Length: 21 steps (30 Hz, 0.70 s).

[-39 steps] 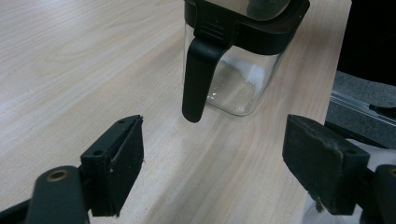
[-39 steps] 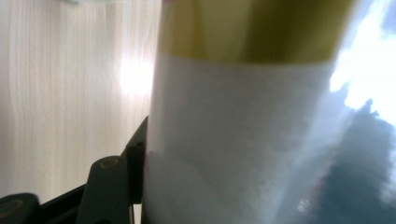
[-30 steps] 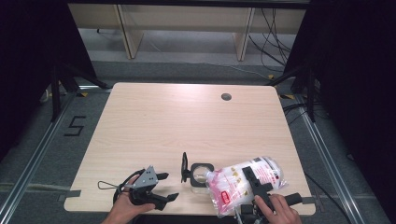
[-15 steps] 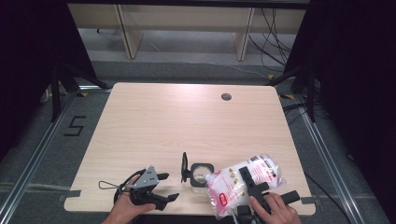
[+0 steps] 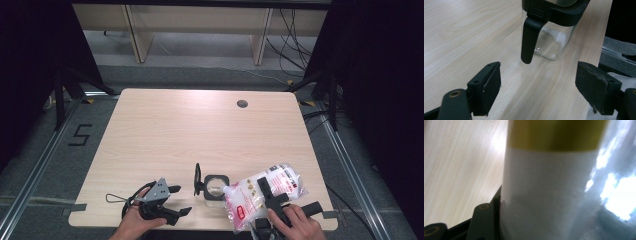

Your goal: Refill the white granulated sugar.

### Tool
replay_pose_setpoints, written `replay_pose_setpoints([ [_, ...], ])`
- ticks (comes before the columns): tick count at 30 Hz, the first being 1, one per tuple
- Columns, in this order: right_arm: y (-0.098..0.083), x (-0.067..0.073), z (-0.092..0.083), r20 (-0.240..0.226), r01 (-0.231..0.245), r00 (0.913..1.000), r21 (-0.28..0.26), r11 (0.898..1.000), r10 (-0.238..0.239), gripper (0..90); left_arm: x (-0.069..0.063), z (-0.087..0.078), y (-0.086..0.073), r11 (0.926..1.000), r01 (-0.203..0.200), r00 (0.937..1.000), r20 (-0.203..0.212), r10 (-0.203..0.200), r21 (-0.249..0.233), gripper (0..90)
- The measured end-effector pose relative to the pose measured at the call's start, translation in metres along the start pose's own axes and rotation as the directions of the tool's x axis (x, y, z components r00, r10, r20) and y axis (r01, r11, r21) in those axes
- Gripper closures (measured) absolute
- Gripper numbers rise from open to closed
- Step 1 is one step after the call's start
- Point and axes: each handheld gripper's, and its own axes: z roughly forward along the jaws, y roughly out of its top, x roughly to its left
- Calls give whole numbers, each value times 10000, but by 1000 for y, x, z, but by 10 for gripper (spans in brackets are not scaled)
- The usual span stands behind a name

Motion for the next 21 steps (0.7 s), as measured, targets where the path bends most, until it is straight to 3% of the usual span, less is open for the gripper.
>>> replay_pose_setpoints([
  [8,-1,-3,0,188,406,9990,137,9991,-409,439,1,0,0,10000,-66,10000,1,66,67,203],
  [9,-1,-3,0,179,496,9986,158,9986,-499,439,2,0,1,9996,-283,9996,34,282,60,203],
  [10,-1,-5,0,205,547,9983,145,9984,-550,441,0,0,0,10000,-6,10000,8,6,72,203],
  [21,1,-7,1,399,656,9970,9,9978,-655,448,0,1,0,10000,11,10000,-73,-11,-95,203],
])
